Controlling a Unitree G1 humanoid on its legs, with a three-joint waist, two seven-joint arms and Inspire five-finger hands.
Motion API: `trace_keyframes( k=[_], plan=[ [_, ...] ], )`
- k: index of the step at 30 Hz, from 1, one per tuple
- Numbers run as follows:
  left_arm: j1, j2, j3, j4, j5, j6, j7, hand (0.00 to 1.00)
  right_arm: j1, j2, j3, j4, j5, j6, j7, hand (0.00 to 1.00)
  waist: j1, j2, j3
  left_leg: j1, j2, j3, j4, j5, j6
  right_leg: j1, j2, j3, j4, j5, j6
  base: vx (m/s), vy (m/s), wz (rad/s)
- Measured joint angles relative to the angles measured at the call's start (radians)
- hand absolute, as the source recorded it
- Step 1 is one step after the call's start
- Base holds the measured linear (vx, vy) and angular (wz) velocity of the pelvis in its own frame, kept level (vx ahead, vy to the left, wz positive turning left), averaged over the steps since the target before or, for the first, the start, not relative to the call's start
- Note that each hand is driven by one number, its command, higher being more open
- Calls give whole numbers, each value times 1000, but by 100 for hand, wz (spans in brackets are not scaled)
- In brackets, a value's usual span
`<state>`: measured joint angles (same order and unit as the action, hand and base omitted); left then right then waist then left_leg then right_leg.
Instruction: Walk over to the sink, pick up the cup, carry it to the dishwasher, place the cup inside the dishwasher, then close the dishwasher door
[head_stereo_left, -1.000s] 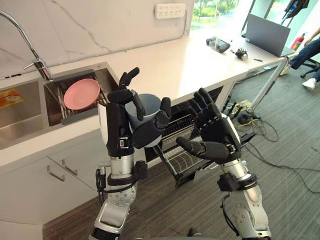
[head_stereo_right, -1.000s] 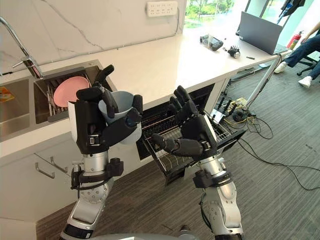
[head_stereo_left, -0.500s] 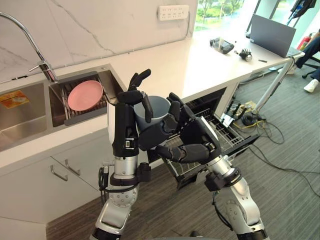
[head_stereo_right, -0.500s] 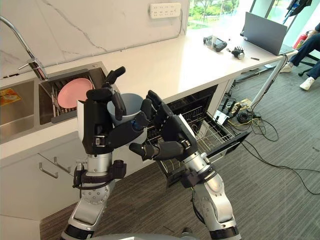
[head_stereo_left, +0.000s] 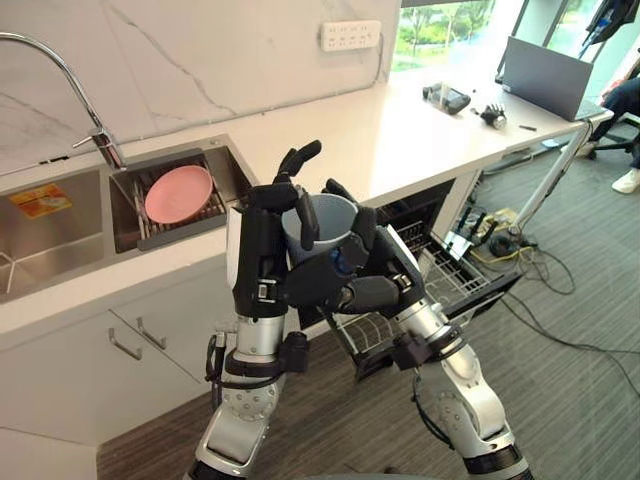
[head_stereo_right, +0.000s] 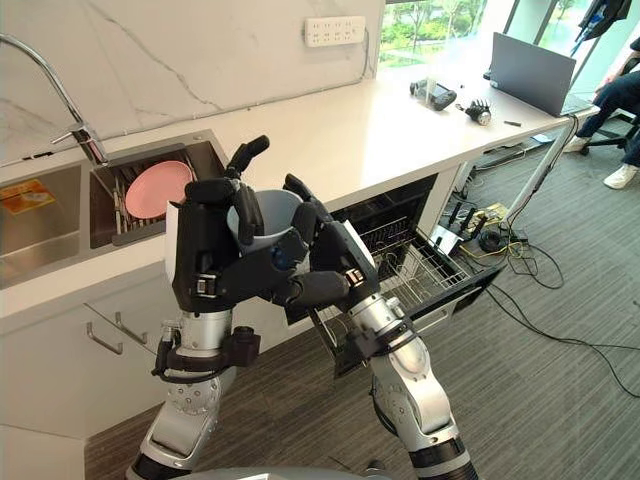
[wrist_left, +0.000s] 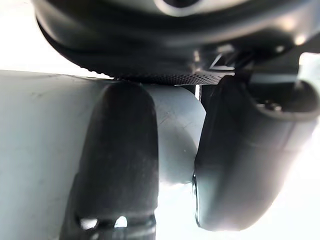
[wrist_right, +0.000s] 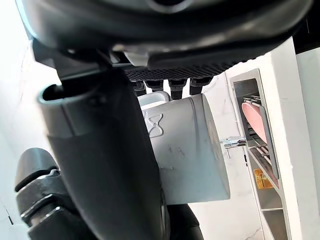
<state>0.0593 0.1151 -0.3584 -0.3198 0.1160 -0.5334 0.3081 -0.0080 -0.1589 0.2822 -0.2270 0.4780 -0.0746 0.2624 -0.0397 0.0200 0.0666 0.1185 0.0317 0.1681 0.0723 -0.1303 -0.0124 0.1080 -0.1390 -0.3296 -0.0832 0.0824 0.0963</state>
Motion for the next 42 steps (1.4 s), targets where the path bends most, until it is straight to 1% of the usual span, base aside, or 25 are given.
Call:
trace_keyframes(
  k=[2,5,12,13,19,20,25,27,32,35,39,42],
  plan=[
    [0,0,3,0,0,17,14,0,-5,0,12,14,-12,0,-24,0,0,-1,-2,-1,1,-1,-1,4,-1,0,3,-1,0,2,-3,-75,-29,1],
    [0,0,3,0,0,21,15,0,-19,0,12,18,-22,0,-56,0,0,-1,-3,-5,1,-2,-2,10,-1,-4,4,-1,0,6,-7,-74,-20,1],
    [-2,-18,2,0,-23,24,19,0,-26,1,20,19,-40,-2,-81,0,0,-1,-32,-12,4,-7,-2,15,-3,-7,7,-5,0,8,-9,-50,-16,2],
    [-2,-16,2,0,-23,23,19,100,-27,1,20,19,-40,-2,-83,0,0,-2,-34,-12,4,-7,-2,15,-4,-7,8,-5,0,8,-9,-53,-11,1],
    [2,-6,0,0,-55,26,13,100,-33,9,27,17,-49,-3,-120,0,0,-2,-34,-12,5,-7,-8,23,-4,-9,8,-5,-1,12,-14,-52,-6,0],
    [5,-2,-1,0,-60,26,4,100,-38,18,23,18,-50,-3,-149,0,0,-3,-35,-14,5,-7,-13,28,-4,-13,9,-5,-1,14,-15,-49,-6,0],
    [7,5,-18,0,-66,27,-50,100,-45,36,-2,18,-51,-1,-206,0,0,-5,-36,-17,5,-7,-18,33,-5,-18,9,-5,-1,16,-17,-33,-4,0],
    [9,7,-33,0,-65,27,-76,100,-45,52,-26,19,-51,-1,-258,0,0,-6,-36,-16,5,-7,-19,33,-5,-18,9,-5,-1,16,-17,0,0,0],
    [13,8,-37,0,-65,28,-72,100,-45,76,-63,28,-51,-1,-323,0,-1,-6,-36,-13,5,-7,-28,38,-5,-18,9,-6,-1,16,-17,0,0,0],
    [37,8,-16,0,-65,28,-70,100,-45,97,-90,34,-62,-3,-354,0,-2,-6,-36,-10,5,-7,-34,42,-5,-19,9,-6,-1,16,-17,0,0,0],
    [74,3,37,0,-66,33,-55,100,-30,105,-147,41,-120,-4,-383,0,0,-7,-36,-10,3,-15,-46,50,-5,-19,7,-14,-1,16,-17,-33,-1,5],
    [118,2,95,2,-78,80,-66,100,-13,103,-216,42,-141,-3,-402,0,1,-9,-35,-12,2,-23,-50,55,-5,-17,4,-24,-1,16,-16,-39,-4,9]
  ],
)
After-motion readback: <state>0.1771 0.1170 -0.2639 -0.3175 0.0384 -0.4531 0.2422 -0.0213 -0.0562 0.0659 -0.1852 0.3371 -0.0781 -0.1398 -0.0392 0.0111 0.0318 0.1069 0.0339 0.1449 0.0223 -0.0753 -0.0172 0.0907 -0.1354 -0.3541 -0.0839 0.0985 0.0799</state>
